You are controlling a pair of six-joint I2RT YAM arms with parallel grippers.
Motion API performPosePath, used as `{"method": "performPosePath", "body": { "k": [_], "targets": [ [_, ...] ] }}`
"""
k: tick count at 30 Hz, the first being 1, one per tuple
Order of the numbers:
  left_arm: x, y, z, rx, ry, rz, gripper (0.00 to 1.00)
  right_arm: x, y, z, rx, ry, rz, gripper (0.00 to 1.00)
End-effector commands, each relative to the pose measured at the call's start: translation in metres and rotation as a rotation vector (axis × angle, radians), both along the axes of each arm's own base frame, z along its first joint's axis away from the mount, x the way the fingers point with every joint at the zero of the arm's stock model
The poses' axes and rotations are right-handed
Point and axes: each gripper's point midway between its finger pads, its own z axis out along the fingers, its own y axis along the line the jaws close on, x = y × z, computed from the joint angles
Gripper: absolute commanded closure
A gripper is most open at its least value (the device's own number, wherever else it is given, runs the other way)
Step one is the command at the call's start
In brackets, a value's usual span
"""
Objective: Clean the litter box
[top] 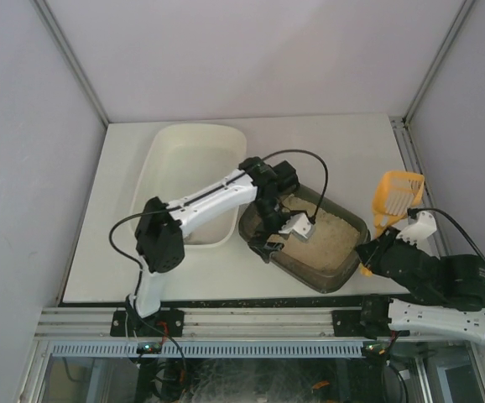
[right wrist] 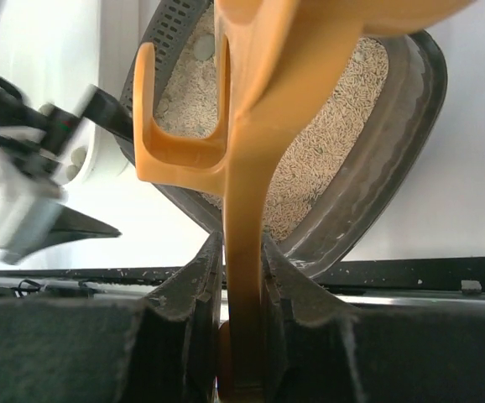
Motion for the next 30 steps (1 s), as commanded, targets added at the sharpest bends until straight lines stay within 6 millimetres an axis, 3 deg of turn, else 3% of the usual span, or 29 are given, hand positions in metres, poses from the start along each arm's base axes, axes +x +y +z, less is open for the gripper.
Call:
{"method": "performPosePath", "body": {
  "k": [1, 5, 8, 11, 13, 15, 18, 23, 30],
  "targets": [
    [0.022, -0.004, 0.109, -0.274, -0.015, 0.191, 0.00, 0.002, 0.028, 0.007, -0.014, 0.041, 0.032, 1.00],
    [0.066, 0.010, 0.157, -0.383, -0.012, 0.458, 0.00, 0.013, 0.068, -0.018, -0.075, 0.154, 0.111, 1.00],
    [0.107, 0.031, 0.175, -0.415, -0.015, 0.708, 0.00, 0.036, 0.108, -0.036, 0.033, 0.170, 0.197, 1.00],
    [0.143, 0.055, 0.188, -0.450, 0.036, 0.954, 0.00, 0.059, 0.128, -0.042, 0.100, 0.164, 0.237, 1.00],
    [0.175, 0.076, 0.190, -0.457, 0.051, 1.163, 0.00, 0.067, 0.146, -0.046, 0.153, 0.199, 0.311, 1.00],
    [0.205, 0.094, 0.188, -0.432, -0.047, 1.338, 0.00, 0.065, 0.165, -0.052, 0.204, 0.264, 0.406, 1.00],
    [0.235, 0.112, 0.175, -0.408, -0.146, 1.524, 0.00, 0.057, 0.183, -0.062, 0.229, 0.380, 0.502, 1.00],
    [0.249, 0.099, 0.154, -0.433, 0.040, 1.701, 0.00, 0.047, 0.195, -0.064, 0.315, 0.556, 0.555, 1.00],
    [0.253, 0.066, 0.138, -0.419, 0.402, 1.815, 0.00, 0.044, 0.167, -0.073, 0.185, 0.691, 0.427, 1.00]
  ]
}}
